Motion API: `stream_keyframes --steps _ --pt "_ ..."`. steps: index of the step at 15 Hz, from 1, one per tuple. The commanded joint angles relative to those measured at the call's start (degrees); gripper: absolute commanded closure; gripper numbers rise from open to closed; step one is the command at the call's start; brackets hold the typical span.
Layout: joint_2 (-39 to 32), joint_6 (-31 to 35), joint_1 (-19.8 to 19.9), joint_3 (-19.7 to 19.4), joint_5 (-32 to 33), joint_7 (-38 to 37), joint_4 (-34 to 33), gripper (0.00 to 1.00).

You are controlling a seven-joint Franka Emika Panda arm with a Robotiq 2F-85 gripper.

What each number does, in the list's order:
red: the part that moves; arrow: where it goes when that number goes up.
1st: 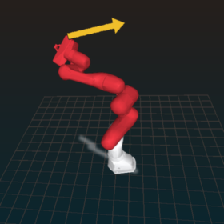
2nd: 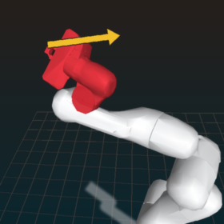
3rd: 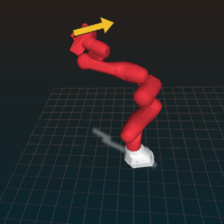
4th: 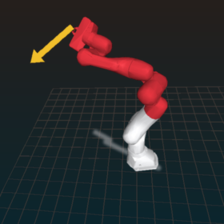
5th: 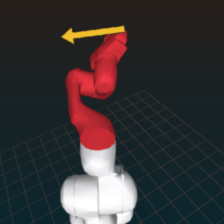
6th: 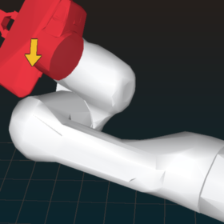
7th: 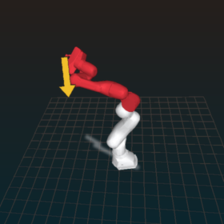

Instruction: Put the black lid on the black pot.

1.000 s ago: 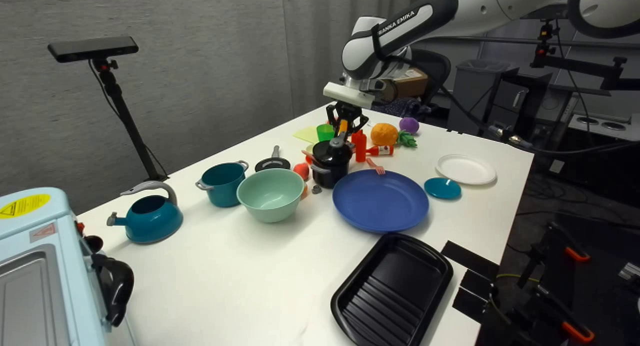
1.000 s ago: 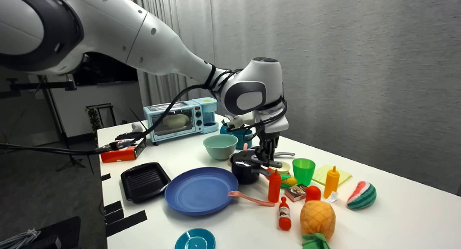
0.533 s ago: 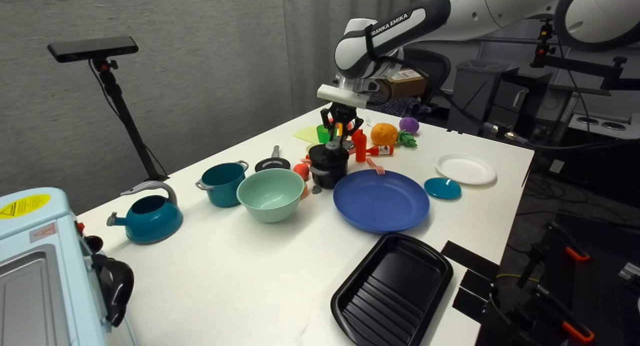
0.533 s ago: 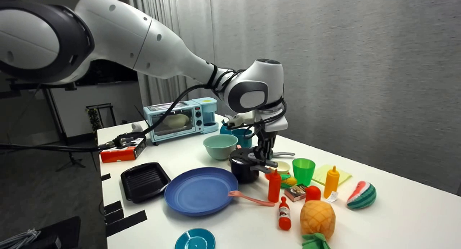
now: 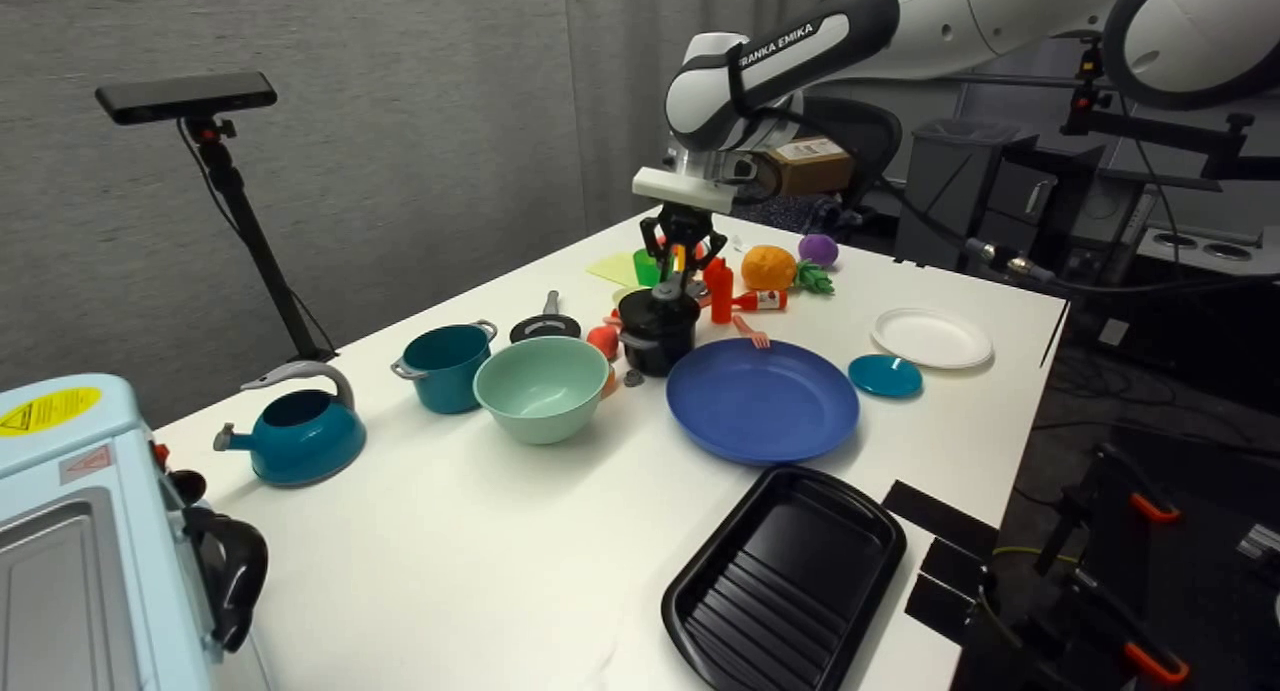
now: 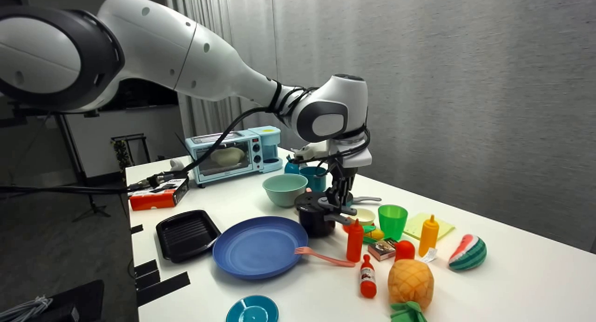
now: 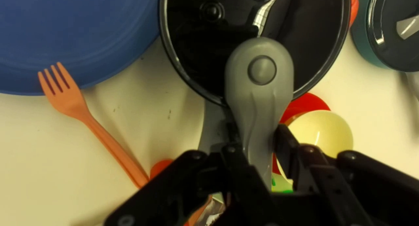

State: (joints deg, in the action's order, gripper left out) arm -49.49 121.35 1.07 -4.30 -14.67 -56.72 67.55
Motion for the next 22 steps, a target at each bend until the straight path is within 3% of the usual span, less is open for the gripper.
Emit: stream_keyframes --steps 1,2,3,4,9,11,16,22 --pt "-1.51 -2.26 -0.54 -1.12 2.45 -1.43 -3.08 0.92" --pt "-1.52 -2.2 -0.64 -1.28 2.96 -1.53 -3.06 0.92" --pt "-1.47 -2.08 -0.74 -1.43 3.45 -1.6 -3.03 0.58" --pt "-1.44 -2.08 -0.82 -1.51 3.91 -1.64 -3.06 0.42" --pt "-1.3 -0.43 -1.02 -0.67 3.88 -0.74 -2.82 0.05" --pt "-1.01 -0.47 -1.16 -0.42 3.64 -0.58 -3.0 0.0" --pt "1.88 -7.15 -3.65 -2.39 9.1 -0.37 -3.59 0.0" --pt "12.76 -9.01 -6.91 -2.47 17.49 3.38 4.8 0.0"
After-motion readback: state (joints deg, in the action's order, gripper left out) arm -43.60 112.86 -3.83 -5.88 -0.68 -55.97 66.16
